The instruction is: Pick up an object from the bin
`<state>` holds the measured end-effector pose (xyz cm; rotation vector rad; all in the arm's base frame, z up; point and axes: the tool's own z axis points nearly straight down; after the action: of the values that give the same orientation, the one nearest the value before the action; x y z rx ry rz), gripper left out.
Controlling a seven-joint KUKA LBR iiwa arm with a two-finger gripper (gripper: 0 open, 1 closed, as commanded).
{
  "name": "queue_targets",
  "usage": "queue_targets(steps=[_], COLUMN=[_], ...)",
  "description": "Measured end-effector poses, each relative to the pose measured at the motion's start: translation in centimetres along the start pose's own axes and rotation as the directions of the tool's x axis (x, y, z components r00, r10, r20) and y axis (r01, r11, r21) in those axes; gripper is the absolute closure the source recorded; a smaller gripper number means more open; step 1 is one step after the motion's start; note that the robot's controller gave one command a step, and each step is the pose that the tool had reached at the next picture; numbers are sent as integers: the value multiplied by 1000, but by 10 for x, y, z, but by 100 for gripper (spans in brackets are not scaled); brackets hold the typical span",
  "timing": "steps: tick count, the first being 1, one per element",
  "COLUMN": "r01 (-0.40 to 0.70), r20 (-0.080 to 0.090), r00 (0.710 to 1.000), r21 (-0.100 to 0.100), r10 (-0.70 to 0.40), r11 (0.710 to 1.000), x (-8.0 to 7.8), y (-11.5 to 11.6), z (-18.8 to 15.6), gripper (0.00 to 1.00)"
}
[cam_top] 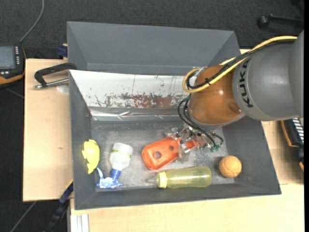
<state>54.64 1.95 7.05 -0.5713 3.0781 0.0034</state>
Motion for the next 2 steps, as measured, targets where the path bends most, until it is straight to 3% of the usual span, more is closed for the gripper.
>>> queue_targets(steps=[2], r01=[0], r20=[0], r00=[1000], r21=[0], r10=[0], r11=[1000], x=[0], y=[0], z=[0], gripper=[100])
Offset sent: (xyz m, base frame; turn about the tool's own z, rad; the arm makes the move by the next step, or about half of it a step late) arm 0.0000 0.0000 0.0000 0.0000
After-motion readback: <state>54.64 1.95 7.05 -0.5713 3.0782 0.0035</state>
